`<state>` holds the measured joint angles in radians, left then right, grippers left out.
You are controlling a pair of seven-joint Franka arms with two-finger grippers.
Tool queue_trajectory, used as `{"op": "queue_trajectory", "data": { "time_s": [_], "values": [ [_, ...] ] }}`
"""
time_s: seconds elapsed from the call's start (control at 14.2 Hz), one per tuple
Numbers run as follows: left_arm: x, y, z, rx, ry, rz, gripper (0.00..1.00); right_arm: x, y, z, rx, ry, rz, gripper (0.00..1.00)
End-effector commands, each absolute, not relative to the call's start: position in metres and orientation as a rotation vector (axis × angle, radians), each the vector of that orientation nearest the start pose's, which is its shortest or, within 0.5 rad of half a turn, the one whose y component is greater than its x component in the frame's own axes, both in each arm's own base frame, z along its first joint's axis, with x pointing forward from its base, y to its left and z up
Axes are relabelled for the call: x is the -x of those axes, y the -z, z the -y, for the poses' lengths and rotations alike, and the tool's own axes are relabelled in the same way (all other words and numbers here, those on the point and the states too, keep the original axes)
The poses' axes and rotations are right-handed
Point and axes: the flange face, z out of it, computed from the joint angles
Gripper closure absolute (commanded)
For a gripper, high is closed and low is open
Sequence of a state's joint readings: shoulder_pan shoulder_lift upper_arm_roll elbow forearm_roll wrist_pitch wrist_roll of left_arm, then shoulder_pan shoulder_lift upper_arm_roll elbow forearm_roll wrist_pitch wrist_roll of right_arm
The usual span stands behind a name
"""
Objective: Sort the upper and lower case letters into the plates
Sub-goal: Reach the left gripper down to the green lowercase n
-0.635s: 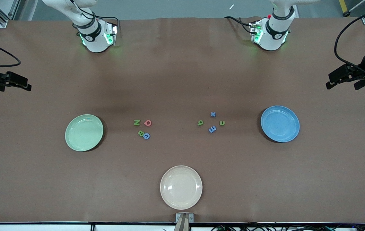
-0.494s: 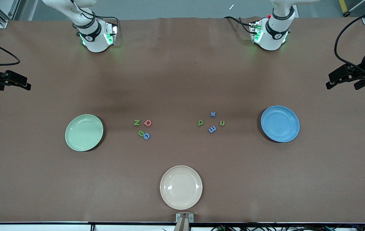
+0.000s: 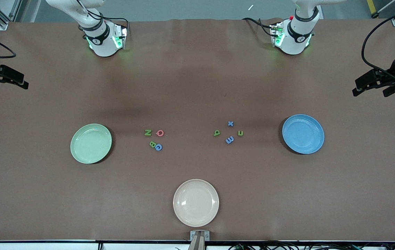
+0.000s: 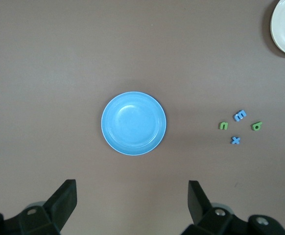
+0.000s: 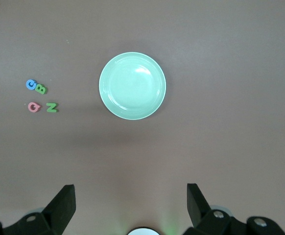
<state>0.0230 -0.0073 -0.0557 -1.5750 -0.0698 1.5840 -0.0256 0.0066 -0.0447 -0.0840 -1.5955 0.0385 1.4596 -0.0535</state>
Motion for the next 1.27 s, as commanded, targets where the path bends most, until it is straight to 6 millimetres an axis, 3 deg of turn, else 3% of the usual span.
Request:
{"op": "queue_trajectory", "data": {
  "time_s": [0.0, 0.28, 0.49, 0.78, 0.85, 1.06, 1.2],
  "values": [
    [-0.557, -0.608, 0.045, 3.214, -0.055, -0.050, 0.00, -0.501, -0.628, 0.036, 3.084, -0.140, -0.040, 0.00],
    [-0.578, -0.547, 0.120, 3.215, -0.188, 0.012, 0.00, -0.479, -0.632, 0.037, 3.079, -0.133, -0.040, 0.00],
    [-0.589, -0.495, 0.181, 3.204, -0.241, 0.103, 0.00, -0.478, -0.634, 0.039, 3.080, -0.128, -0.033, 0.00],
    [-0.584, -0.431, 0.255, 3.121, -0.217, 0.225, 0.00, -0.483, -0.641, 0.036, 3.127, -0.094, -0.014, 0.00],
    [-0.585, -0.414, 0.270, 3.118, -0.202, 0.245, 0.00, -0.487, -0.649, 0.036, 3.131, -0.075, -0.013, 0.00],
    [-0.585, -0.364, 0.304, 3.131, -0.147, 0.271, 0.00, -0.504, -0.648, 0.038, 3.137, -0.075, -0.021, 0.00],
    [-0.576, -0.333, 0.311, 3.129, -0.088, 0.219, 0.00, -0.507, -0.649, 0.039, 3.137, -0.075, -0.024, 0.00]
  ]
}}
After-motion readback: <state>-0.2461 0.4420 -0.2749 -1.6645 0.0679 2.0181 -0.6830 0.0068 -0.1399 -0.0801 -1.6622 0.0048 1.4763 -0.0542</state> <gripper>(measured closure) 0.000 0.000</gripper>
